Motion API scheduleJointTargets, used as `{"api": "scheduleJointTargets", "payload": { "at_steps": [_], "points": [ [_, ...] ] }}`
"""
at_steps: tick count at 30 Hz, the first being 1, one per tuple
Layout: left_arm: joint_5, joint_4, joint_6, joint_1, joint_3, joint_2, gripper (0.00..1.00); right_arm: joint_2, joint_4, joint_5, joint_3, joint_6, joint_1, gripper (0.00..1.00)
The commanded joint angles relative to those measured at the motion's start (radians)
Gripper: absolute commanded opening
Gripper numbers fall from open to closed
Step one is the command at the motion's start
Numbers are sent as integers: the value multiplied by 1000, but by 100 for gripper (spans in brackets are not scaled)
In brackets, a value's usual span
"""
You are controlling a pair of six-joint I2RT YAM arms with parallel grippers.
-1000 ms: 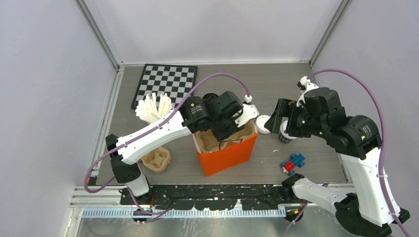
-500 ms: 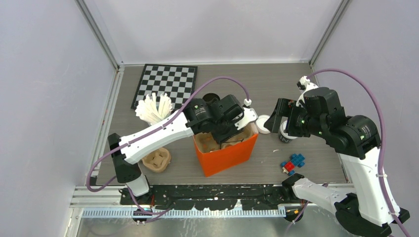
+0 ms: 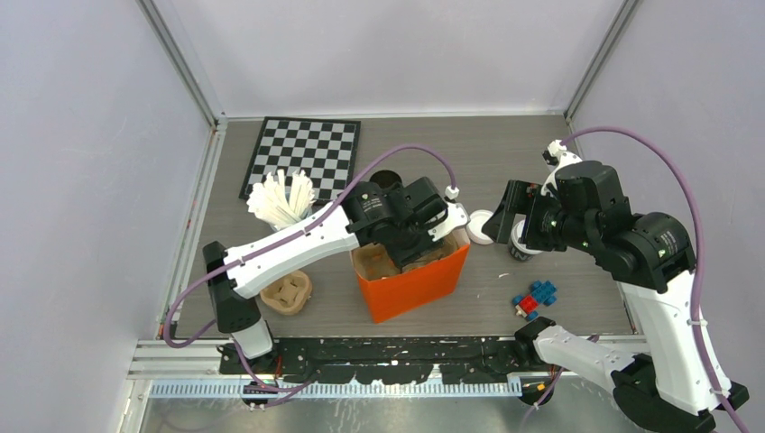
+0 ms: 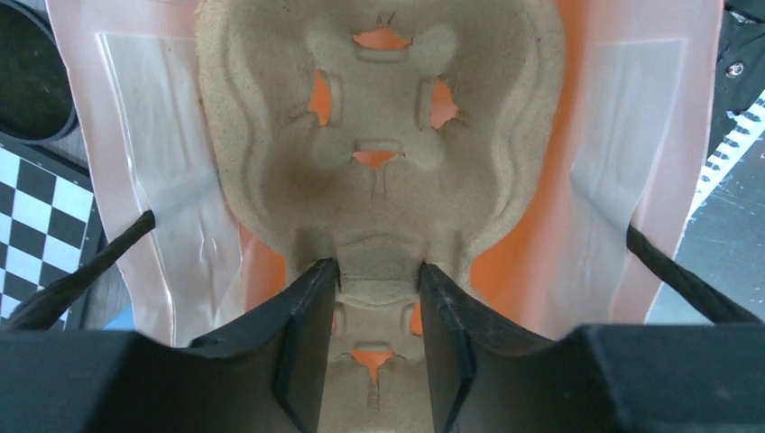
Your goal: Pack the takeout coffee
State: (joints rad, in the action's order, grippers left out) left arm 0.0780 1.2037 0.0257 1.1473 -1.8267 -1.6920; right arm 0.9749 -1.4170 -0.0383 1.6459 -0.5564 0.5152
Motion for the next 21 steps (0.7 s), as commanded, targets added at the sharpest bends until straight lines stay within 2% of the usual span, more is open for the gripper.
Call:
{"api": "scheduleJointTargets", "payload": {
  "at_steps": [1, 3, 5, 7, 16, 21],
  "points": [
    [0, 9, 0, 5, -36, 20, 44, -9, 41, 12, 2, 0, 3, 89],
    [5, 5, 8, 5, -60, 32, 49, -9, 49, 11, -3, -2, 3, 90],
    [6, -8, 7, 6, -78, 48, 57, -10, 59, 12, -11, 0, 2, 90],
    [1, -24, 0, 6, -78, 66, 61, -8, 66, 10, -15, 9, 2, 90],
    [-23, -51, -20, 6, -90, 119, 61, -6, 102, 4, -34, -8, 3, 90],
    [46, -226, -152, 6, -63, 214, 65, -4, 124, 8, -57, -24, 3, 89]
  ]
}}
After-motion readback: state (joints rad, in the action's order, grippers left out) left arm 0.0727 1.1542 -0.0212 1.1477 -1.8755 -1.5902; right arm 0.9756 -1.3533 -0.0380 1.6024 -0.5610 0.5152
